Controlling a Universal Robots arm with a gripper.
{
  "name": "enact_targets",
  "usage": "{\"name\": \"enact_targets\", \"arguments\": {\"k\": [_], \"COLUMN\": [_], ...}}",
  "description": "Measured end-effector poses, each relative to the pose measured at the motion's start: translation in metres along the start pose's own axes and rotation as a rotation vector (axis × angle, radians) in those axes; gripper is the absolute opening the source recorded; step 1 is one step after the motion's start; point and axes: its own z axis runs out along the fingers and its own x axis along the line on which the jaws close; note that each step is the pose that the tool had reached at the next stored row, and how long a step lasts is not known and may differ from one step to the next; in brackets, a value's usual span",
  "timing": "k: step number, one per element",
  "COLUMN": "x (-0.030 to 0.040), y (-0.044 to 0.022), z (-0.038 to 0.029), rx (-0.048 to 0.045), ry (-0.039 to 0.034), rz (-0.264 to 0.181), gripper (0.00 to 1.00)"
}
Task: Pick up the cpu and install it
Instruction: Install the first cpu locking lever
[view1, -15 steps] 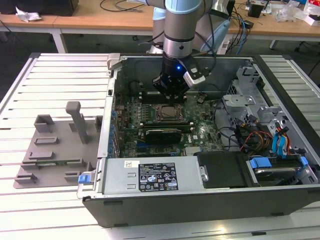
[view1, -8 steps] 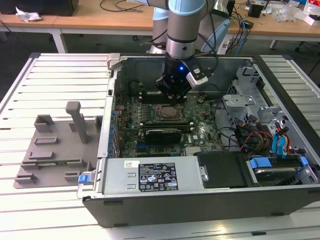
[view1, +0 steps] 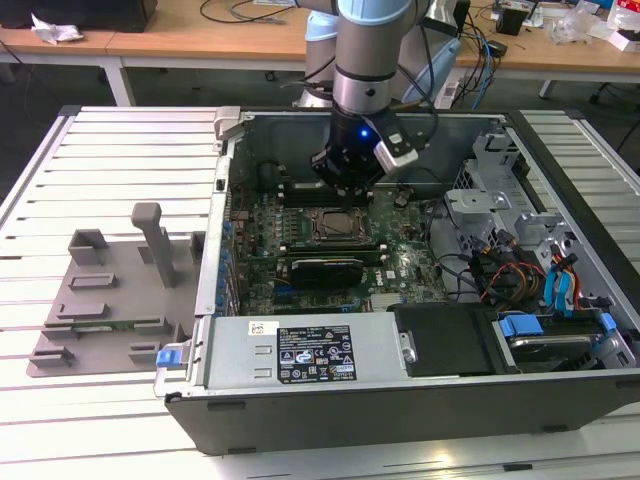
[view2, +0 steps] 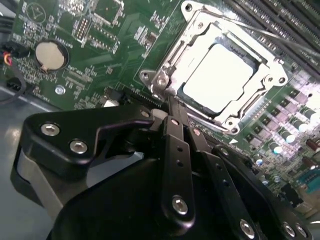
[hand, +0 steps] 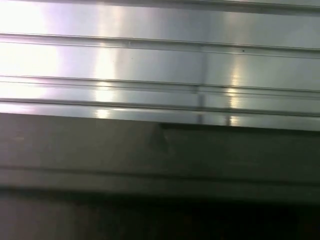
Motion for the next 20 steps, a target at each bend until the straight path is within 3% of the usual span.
{"name": "enact_targets", "arguments": {"k": [2,8,13,20], "x": [0.0001,0.0009,0.0014,0.0014], "y": [-0.0029,-0.0202,-0.0282,-0.0307], "z": [0.0001,0.0008,-0.0006,-0.0194], "rx": [-0.0001,0.0,0.0001,-0.0001], "ry": [-0.0001,-0.0001,0.0,-0.0002], "rz": [0.0,0.0,0.0,0.0], "gripper": [0.11,0.11,0.11,0.11]}}
